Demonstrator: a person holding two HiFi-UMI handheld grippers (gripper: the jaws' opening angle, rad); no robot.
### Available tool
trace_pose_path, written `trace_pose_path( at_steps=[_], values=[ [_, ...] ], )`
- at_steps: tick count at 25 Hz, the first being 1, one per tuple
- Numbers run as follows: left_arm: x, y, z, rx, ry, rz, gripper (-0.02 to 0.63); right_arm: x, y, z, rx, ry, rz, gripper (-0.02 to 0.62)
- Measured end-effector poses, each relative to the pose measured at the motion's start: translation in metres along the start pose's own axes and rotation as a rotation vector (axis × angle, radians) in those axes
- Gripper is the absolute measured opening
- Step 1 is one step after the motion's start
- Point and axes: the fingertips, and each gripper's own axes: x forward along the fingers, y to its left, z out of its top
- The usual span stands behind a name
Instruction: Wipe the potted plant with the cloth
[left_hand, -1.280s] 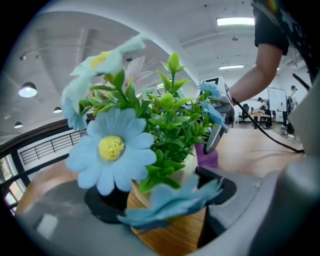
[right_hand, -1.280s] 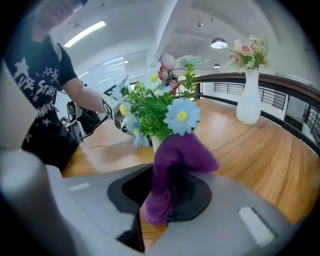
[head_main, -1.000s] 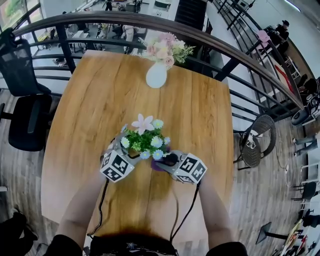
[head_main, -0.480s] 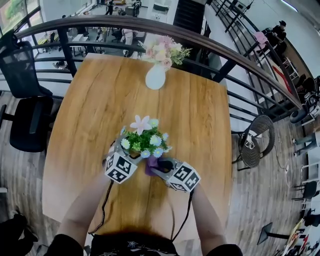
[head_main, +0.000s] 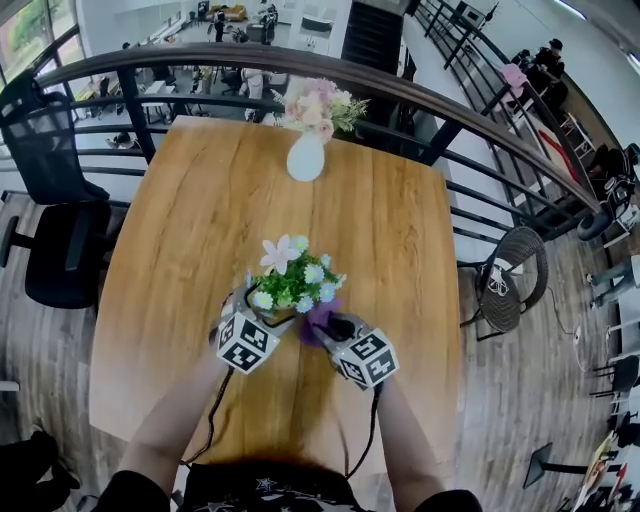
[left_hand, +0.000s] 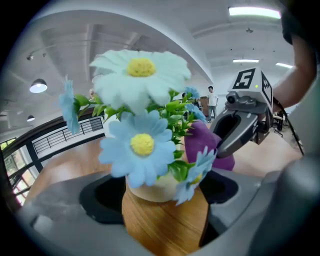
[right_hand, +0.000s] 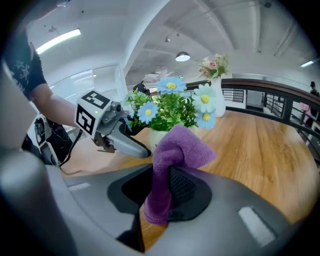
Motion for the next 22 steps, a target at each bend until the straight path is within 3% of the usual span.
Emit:
trace_pose_path(
  at_steps=[7, 12, 17, 22],
  values=[
    [-0.01, -0.04, -0.002, 0.023, 0.021, -0.1, 0.465, -0.017, -0.027, -0.002, 0.07, -0.028, -0.149, 0.083],
    [-0.012, -0.058, -0.001, 0.028, 0.019, -0.141, 0.465, -0.022, -0.071, 0.007, 0.035, -0.002, -0.23, 0.083],
    [-0.015, -0.069, 0.001, 0.036, 0.021, -0.193, 0.465, 0.005, -0.082, 0.017, -0.044, 0.081, -0.172, 0.083],
    [-0.013, -0.071, 0.004, 0.03, 0.014, -0.193, 0.465, 0.014, -0.073, 0.016, -0.106, 0.109, -0.131, 0.083]
  ],
)
